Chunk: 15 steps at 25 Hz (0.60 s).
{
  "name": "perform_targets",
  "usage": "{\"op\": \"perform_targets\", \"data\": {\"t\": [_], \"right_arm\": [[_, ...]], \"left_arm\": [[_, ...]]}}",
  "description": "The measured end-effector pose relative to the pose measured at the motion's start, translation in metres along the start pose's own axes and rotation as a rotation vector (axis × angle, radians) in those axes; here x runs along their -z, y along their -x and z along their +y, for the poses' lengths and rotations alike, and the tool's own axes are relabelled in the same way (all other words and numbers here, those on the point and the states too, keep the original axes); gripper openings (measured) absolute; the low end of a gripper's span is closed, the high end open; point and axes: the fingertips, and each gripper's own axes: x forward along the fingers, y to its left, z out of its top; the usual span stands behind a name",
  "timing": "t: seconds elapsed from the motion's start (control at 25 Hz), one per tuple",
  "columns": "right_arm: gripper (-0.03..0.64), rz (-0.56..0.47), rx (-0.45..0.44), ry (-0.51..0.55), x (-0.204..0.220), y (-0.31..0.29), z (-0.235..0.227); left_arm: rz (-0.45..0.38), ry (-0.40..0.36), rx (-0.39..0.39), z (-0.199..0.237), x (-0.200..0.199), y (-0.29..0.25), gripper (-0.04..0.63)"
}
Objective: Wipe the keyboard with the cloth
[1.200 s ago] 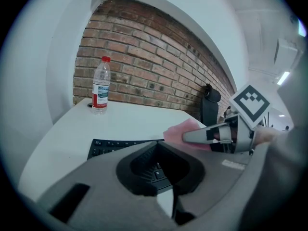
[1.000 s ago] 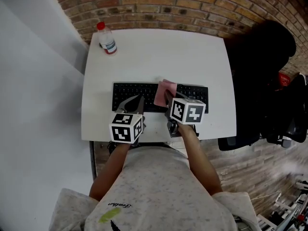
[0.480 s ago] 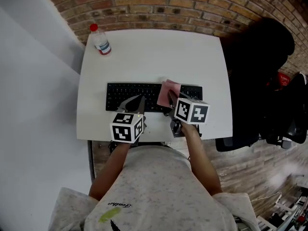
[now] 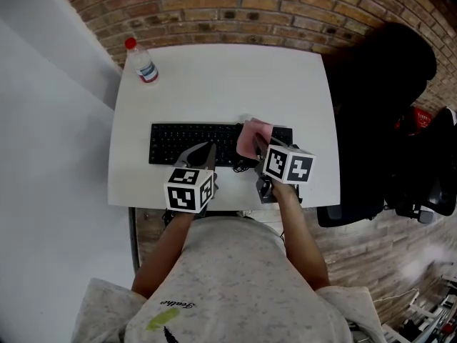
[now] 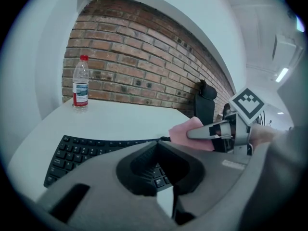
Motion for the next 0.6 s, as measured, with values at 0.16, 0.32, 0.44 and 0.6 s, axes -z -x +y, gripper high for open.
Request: {"op": "perform_targets", "data": {"t": [0.16, 0.32, 0.44, 0.6], "right_arm": [[0.020, 0.001, -0.003, -0.006, 0.001, 0.005, -0.012], [0.020, -0.002, -0.011, -0.006, -0.001, 0.010, -0.025], [0.020, -0.003, -0.012, -0.006, -0.002, 0.013, -0.037], [0.020, 0.004, -0.008, -0.002, -0.002, 0.017, -0.053]], "left_arm": [[0.000, 0.001, -0.008, -0.010, 0.002, -0.003, -0.012], [-0.001, -0.001, -0.015, -0.022, 0.004, -0.008, -0.012], [-0.003, 0.000, -0.024, -0.029, 0.006, -0.010, -0.012], [-0.011, 0.007, -0.041, -0.037, 0.008, -0.013, -0.012]]}}
